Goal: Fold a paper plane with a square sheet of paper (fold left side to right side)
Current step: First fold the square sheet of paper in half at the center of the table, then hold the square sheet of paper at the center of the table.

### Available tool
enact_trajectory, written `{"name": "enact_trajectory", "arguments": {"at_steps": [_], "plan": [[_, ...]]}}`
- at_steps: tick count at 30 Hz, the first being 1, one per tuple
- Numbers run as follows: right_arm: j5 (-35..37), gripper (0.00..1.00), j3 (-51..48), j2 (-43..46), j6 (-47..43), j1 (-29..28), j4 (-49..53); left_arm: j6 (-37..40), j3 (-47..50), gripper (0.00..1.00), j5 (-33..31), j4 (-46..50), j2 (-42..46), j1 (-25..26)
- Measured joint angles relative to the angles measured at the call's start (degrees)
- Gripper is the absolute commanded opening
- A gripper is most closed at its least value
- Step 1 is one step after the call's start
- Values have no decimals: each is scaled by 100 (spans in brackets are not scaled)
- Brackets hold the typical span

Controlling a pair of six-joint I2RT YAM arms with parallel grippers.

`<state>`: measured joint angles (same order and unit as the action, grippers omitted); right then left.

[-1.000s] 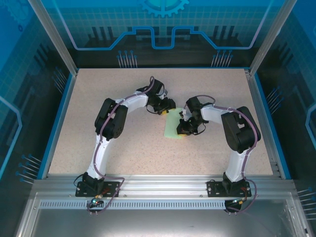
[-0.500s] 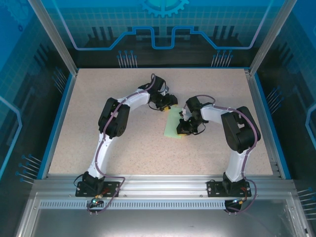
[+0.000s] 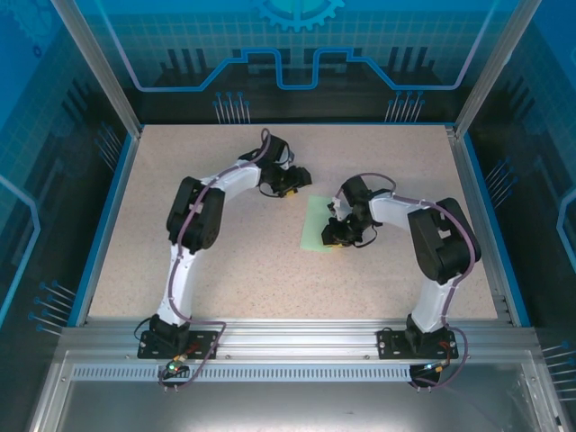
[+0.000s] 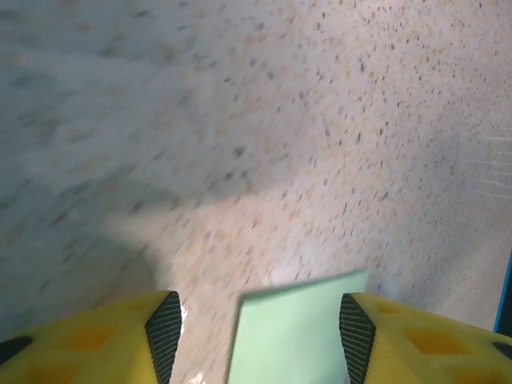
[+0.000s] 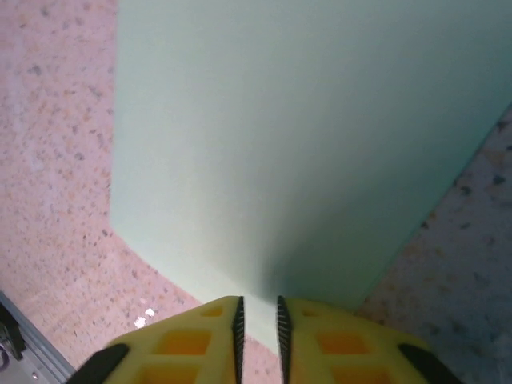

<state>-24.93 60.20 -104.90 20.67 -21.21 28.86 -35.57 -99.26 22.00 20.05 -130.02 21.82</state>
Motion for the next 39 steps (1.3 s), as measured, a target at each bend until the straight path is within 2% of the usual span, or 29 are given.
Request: {"name": "enact_trajectory", "arguments": {"at_steps": [5, 10, 16, 20, 25, 39], "plan": [[9, 40, -11, 516, -94, 256, 26, 111, 1532, 59, -26, -332, 1578, -68], [109, 44, 101, 549, -90, 538, 127, 96, 2734, 58, 17, -669, 2559, 153], [308, 52, 767, -9, 79, 621, 223, -87, 3416, 57, 15, -837, 2573, 699], [367, 53, 1165, -446, 243, 737, 210, -238, 3462, 57, 15, -1014, 2422, 883], [369, 53, 1360, -787, 391, 815, 173, -356, 3436, 57, 9, -1139, 2124, 1016], [350, 54, 1276, -800, 417, 813, 157, -361, 3373, 51, -31, -1137, 1961, 1126]]}}
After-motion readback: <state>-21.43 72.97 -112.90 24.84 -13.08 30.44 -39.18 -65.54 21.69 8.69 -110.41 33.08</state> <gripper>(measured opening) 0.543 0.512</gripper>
